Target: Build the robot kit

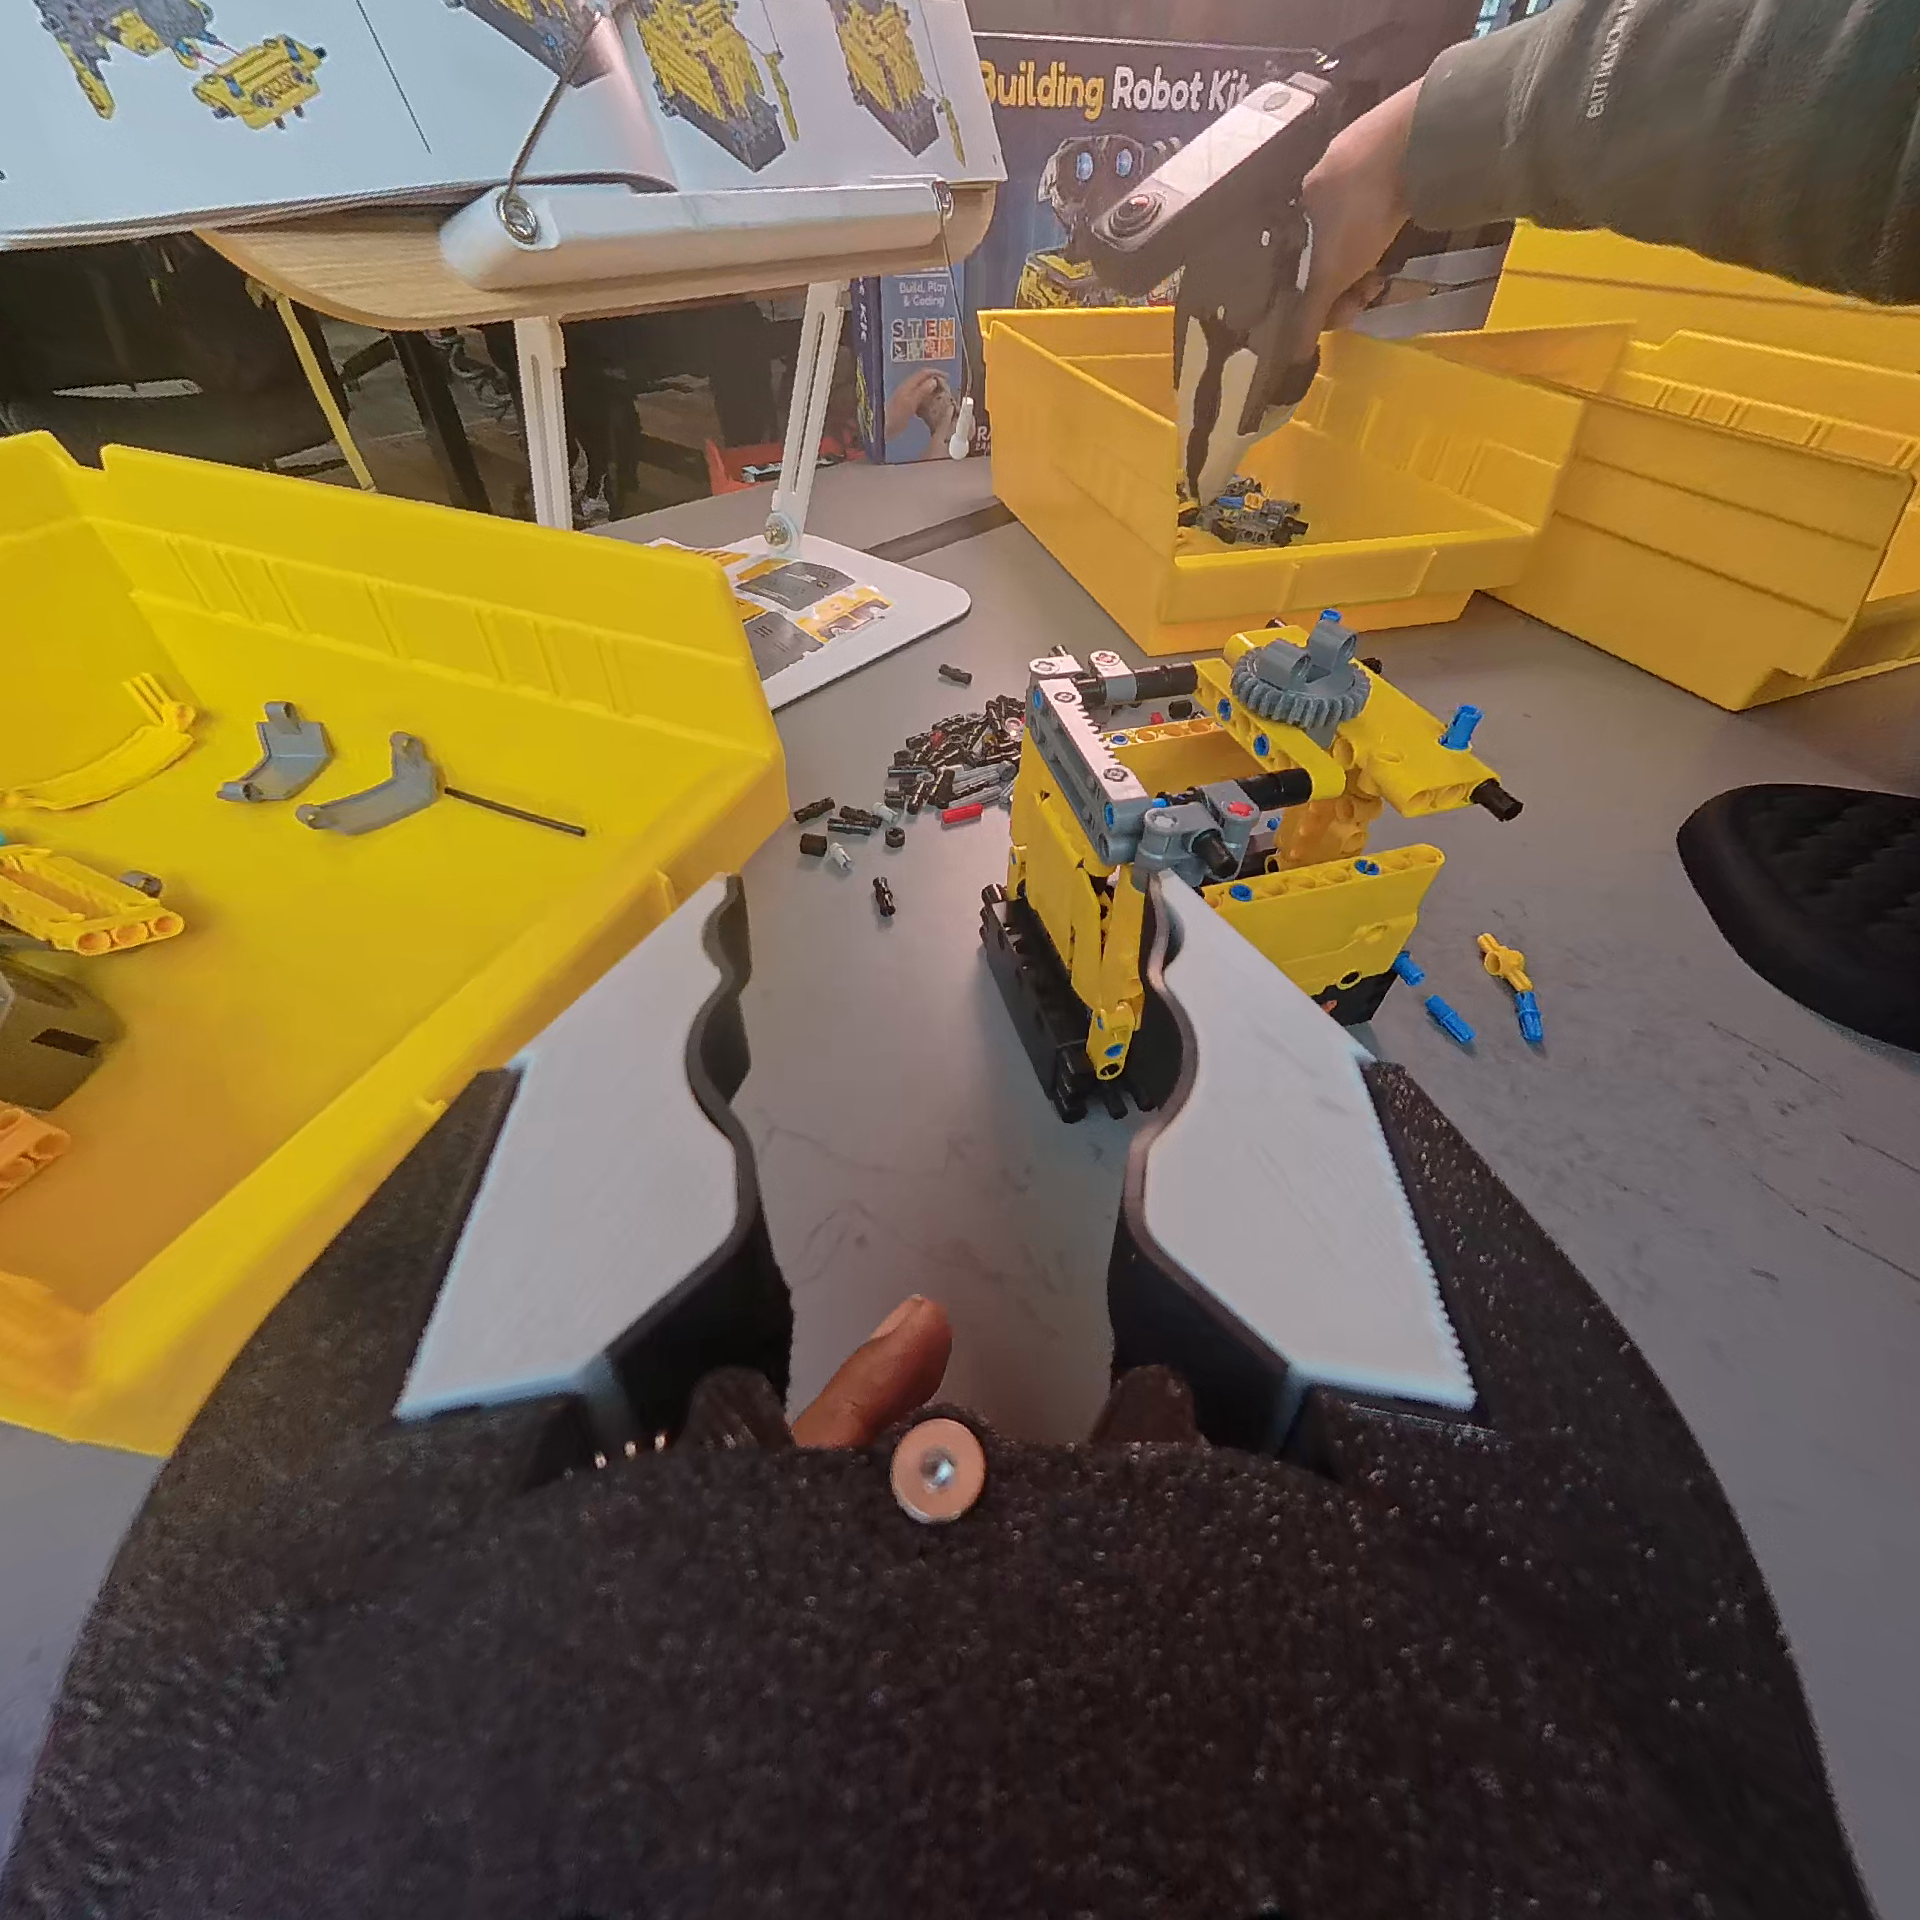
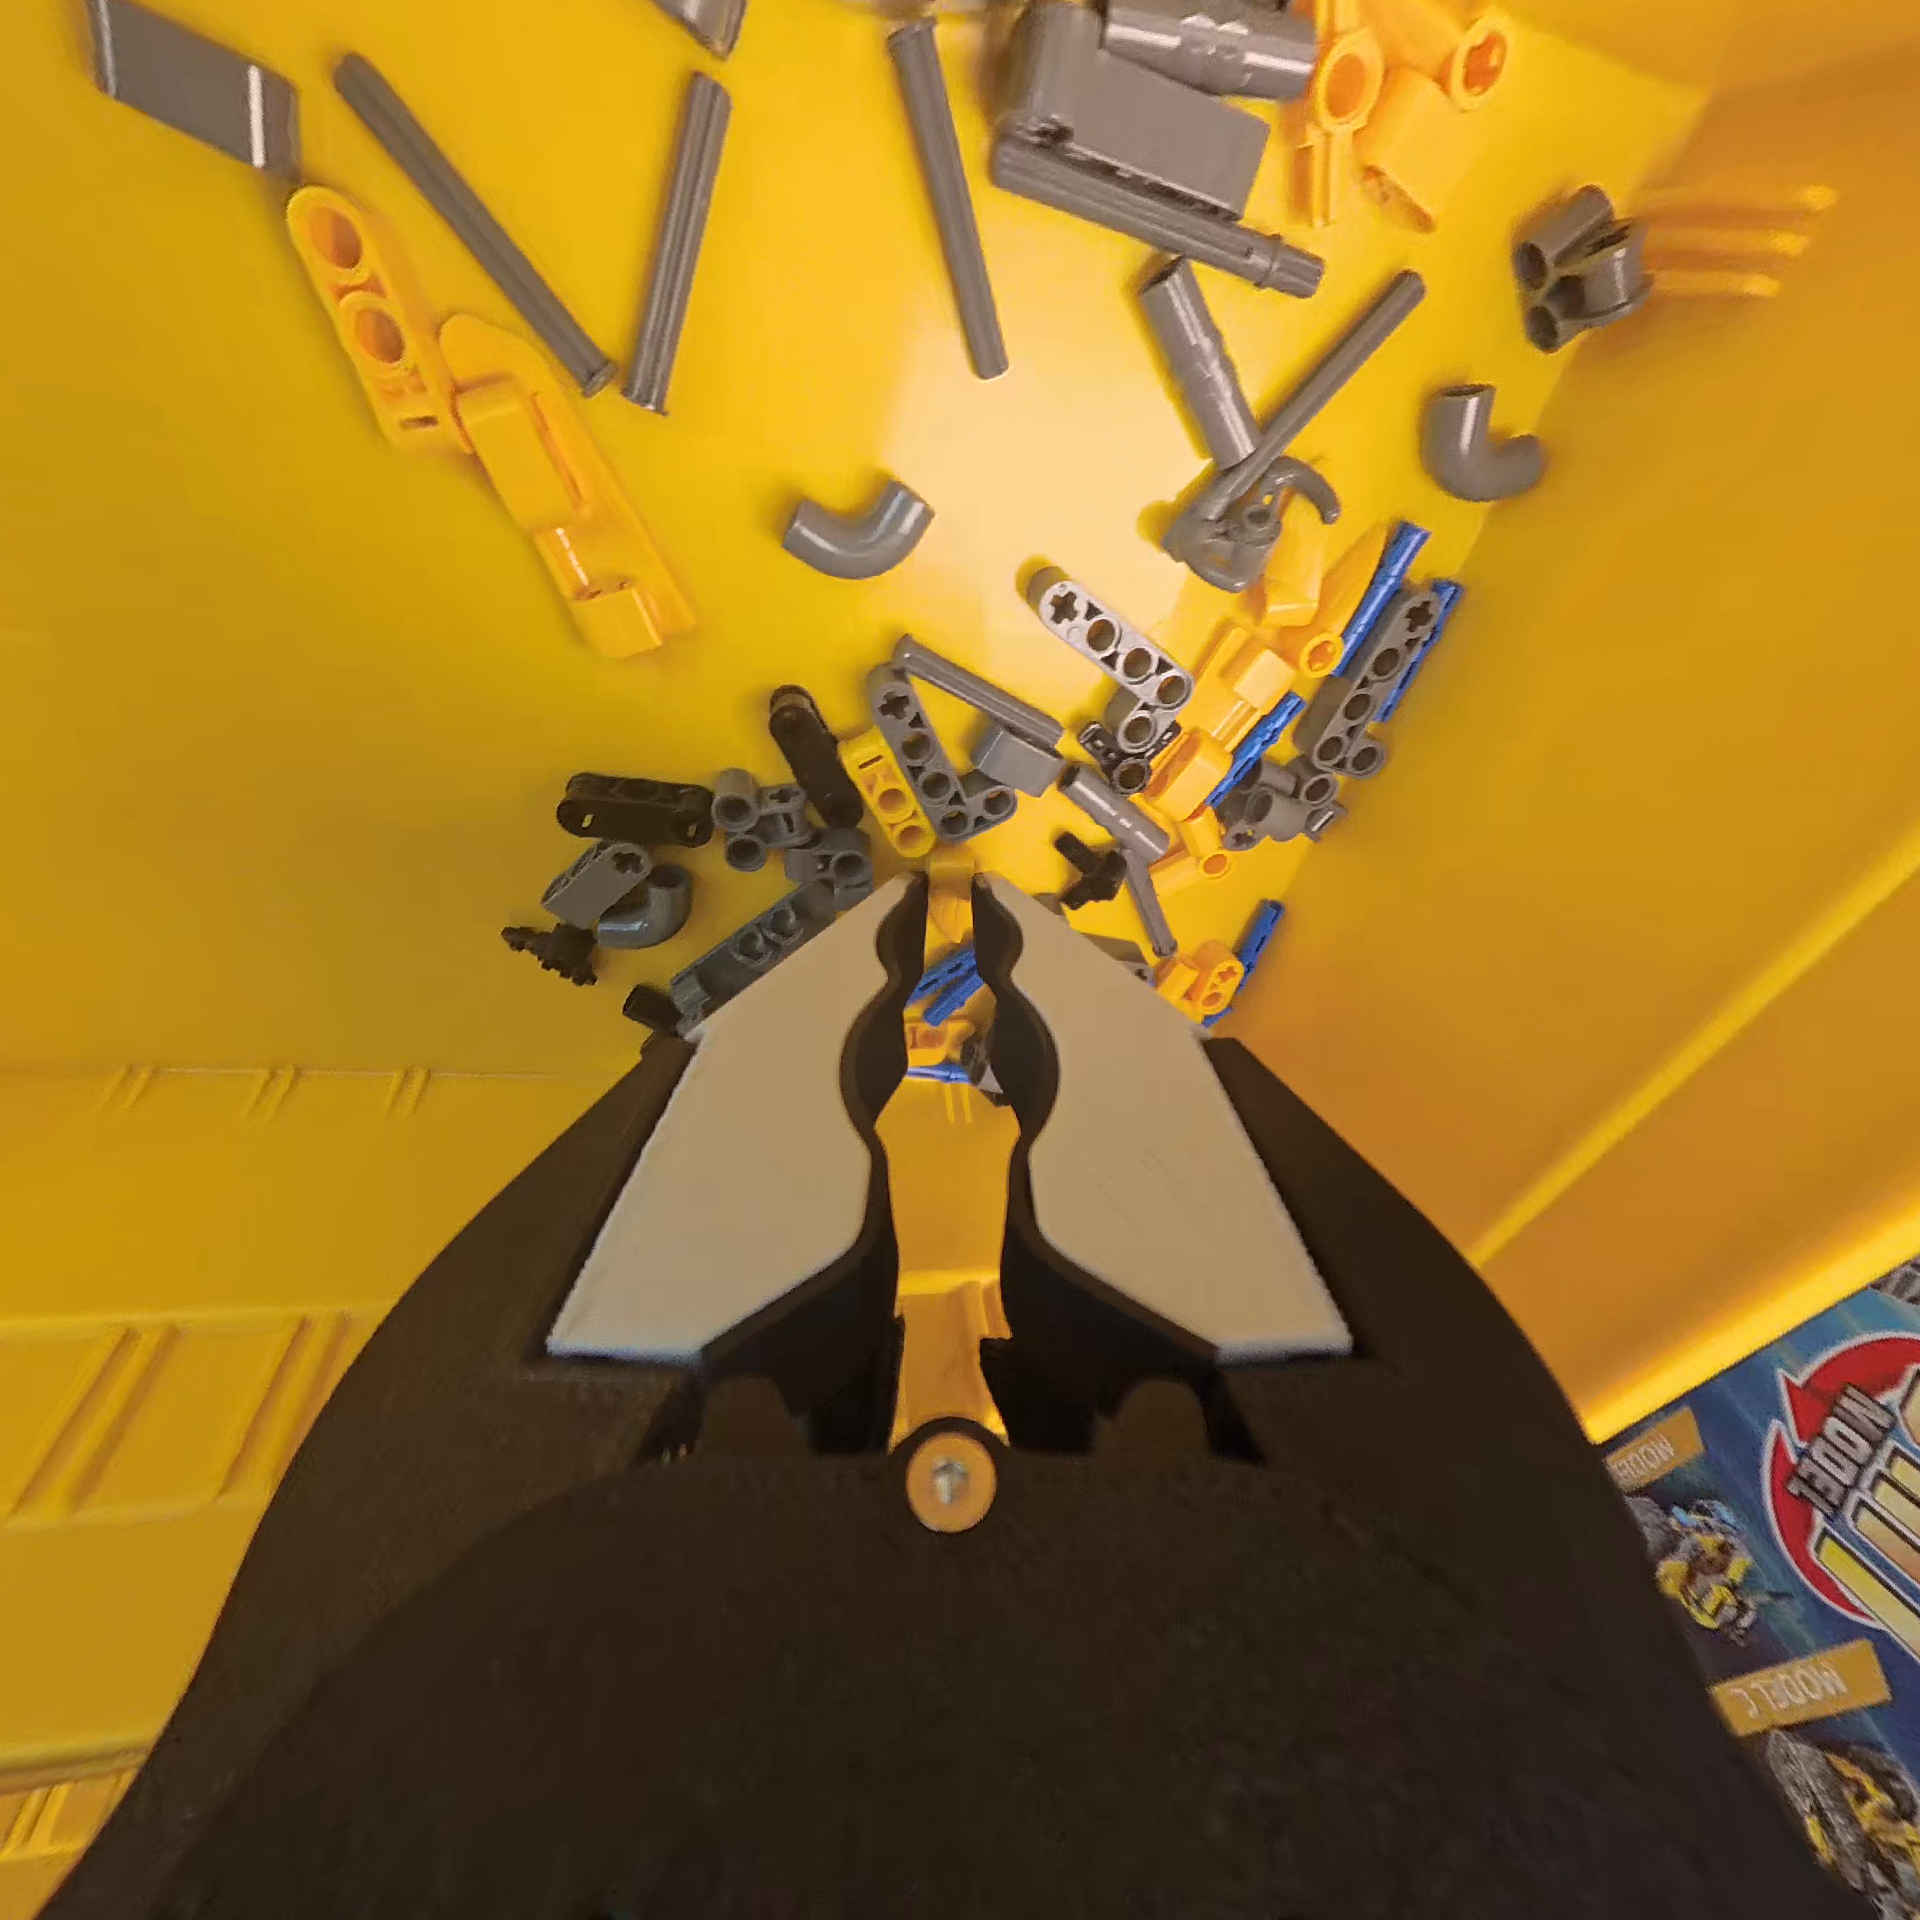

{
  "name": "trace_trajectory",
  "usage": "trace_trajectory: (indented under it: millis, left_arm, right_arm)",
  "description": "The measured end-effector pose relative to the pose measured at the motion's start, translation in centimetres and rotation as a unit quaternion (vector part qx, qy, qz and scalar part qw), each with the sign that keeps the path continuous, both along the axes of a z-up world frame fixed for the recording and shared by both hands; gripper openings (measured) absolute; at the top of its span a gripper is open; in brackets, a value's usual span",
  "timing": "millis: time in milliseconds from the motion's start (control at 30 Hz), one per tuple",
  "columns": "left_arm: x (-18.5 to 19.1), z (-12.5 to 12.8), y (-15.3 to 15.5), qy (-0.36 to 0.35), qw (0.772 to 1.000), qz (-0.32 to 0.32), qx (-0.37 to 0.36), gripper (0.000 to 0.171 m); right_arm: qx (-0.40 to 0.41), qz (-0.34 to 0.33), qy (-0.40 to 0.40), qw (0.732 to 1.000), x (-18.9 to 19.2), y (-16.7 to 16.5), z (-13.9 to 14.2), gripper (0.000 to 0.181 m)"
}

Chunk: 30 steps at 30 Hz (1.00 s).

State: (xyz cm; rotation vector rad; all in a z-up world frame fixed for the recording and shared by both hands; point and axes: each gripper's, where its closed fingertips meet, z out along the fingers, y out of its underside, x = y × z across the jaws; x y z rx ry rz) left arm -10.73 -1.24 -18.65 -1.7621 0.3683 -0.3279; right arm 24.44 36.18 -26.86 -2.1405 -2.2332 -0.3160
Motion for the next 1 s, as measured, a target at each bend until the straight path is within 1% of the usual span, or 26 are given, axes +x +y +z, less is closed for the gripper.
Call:
trace_trajectory:
  millis: [67,267,333,367,533,600,633,700,767,833,867,933,1000]
  left_arm:
    - [0.1,-0.1,0.0,0.003,1.0,-0.002,-0.001,0.075]
    - [0.0,-0.2,0.1,-0.001,1.0,-0.002,-0.006,0.074]
    - [0.0,-0.2,0.1,-0.005,1.0,-0.002,-0.007,0.074]
    - [0.0,-0.2,0.1,-0.006,1.0,-0.002,-0.007,0.074]
    - [0.2,-0.3,0.0,0.001,1.0,-0.008,-0.01,0.074]
    - [0.3,-0.3,-0.1,0.005,1.0,-0.008,-0.009,0.074]
    - [0.3,-0.3,-0.1,0.005,1.0,-0.007,-0.009,0.074]
    - [0.2,-0.3,0.0,0.004,1.0,-0.003,-0.009,0.074]
    - [0.1,-0.3,0.0,0.002,1.0,-0.001,-0.01,0.075]
    - [0.2,-0.4,0.0,0.001,1.0,-0.001,-0.013,0.075]
    - [0.2,-0.4,0.0,0.002,1.0,-0.001,-0.015,0.075]
    - [0.5,-0.5,0.0,0.008,1.0,-0.004,-0.017,0.075]
    - [0.7,-0.5,-0.1,0.015,1.0,-0.005,-0.015,0.074]
  right_arm:
    - [-0.011,0.0,-0.006,1.0,0.5,-0.5,0.0,0.007]
    - [-0.025,-0.015,0.002,1.0,0.4,-0.2,-0.1,0.014]
    - [-0.036,-0.017,0.002,0.999,0.4,-0.3,-0.2,0.011]
    - [-0.045,-0.018,0.002,0.999,0.4,-0.6,-0.3,0.007]
    - [-0.045,-0.029,0.012,0.998,0.4,-0.5,-0.1,0.007]
    - [-0.022,-0.019,0.033,0.999,0.1,-0.4,0.9,0.006]
    - [-0.009,-0.018,0.056,0.998,-0.3,-0.3,1.9,0.007]
    - [0.018,-0.015,0.12,0.992,-1.6,-0.8,5.1,0.007]
    - [0.045,0.007,0.193,0.98,-3.5,-2.6,9.3,0.007]
    - [0.056,0.023,0.263,0.963,-5.7,-6.2,13.4,0.007]
    - [0.059,0.029,0.288,0.955,-6.7,-8.4,15.0,0.007]
    - [0.057,0.043,0.312,0.947,-8.3,-13.6,16.6,0.007]
    - [0.045,0.059,0.324,0.943,-9.9,-19.3,16.5,0.007]
